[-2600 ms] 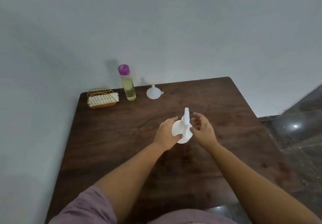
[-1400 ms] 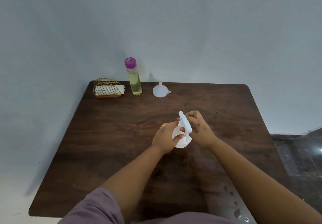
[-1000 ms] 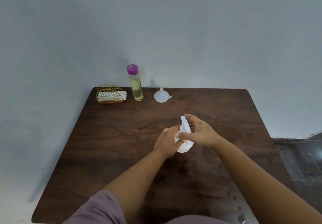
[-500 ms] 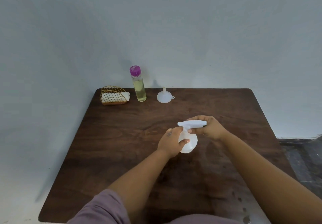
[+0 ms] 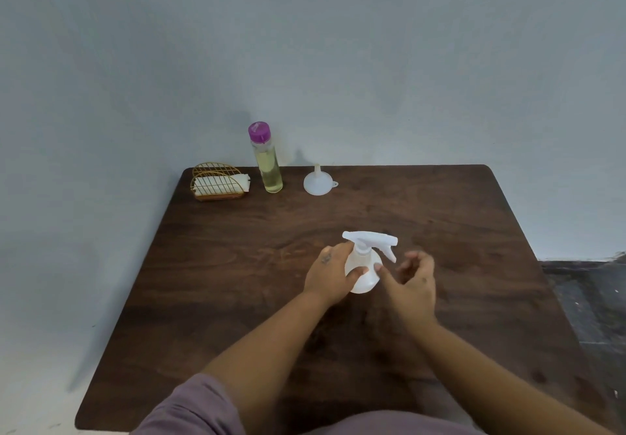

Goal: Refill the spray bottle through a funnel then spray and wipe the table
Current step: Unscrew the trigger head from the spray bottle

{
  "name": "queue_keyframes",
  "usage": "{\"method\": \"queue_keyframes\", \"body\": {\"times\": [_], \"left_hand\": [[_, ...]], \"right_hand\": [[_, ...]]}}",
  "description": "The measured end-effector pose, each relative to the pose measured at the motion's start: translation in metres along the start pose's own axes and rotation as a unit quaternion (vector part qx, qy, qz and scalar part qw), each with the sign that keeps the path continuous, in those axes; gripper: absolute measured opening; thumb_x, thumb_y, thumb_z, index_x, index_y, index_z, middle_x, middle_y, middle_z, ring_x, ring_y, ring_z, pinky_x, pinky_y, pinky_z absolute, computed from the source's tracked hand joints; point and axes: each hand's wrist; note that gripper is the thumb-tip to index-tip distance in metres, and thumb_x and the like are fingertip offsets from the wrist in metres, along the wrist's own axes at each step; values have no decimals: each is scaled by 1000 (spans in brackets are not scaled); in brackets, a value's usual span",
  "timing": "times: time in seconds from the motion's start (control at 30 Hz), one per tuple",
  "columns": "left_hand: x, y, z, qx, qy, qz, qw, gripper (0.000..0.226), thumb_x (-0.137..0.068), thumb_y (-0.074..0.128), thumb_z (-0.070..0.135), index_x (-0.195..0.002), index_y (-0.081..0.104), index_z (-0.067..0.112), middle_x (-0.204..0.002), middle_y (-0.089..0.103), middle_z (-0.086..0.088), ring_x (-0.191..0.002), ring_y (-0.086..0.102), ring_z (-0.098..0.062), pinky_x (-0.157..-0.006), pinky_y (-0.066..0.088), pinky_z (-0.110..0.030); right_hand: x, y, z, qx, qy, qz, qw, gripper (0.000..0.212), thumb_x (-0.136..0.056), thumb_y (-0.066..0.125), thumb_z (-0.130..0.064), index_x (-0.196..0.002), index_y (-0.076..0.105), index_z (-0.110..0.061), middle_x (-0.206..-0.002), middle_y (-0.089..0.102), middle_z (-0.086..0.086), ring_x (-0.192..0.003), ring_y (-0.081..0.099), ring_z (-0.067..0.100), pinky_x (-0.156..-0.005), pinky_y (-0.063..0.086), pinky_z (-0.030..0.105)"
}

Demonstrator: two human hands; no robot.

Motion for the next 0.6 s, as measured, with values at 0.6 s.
{"method": "queue_keyframes", "body": {"times": [0.6], "left_hand": [[2,9,-6,16,2,44,999,41,-91,57,41,-128,56,21,-120,61,5,-114,48,-17,-88,46,-33]], "right_hand": [[-21,29,18,53,-140,-171,974,31,-94,55,-35,-115,57,-12,-116,48,-4,-107,53,8,-92,47,25]]}}
Point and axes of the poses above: each hand's wrist, its own x-axis away from the middle knuckle, its own y-axis out of the palm, z = x × y
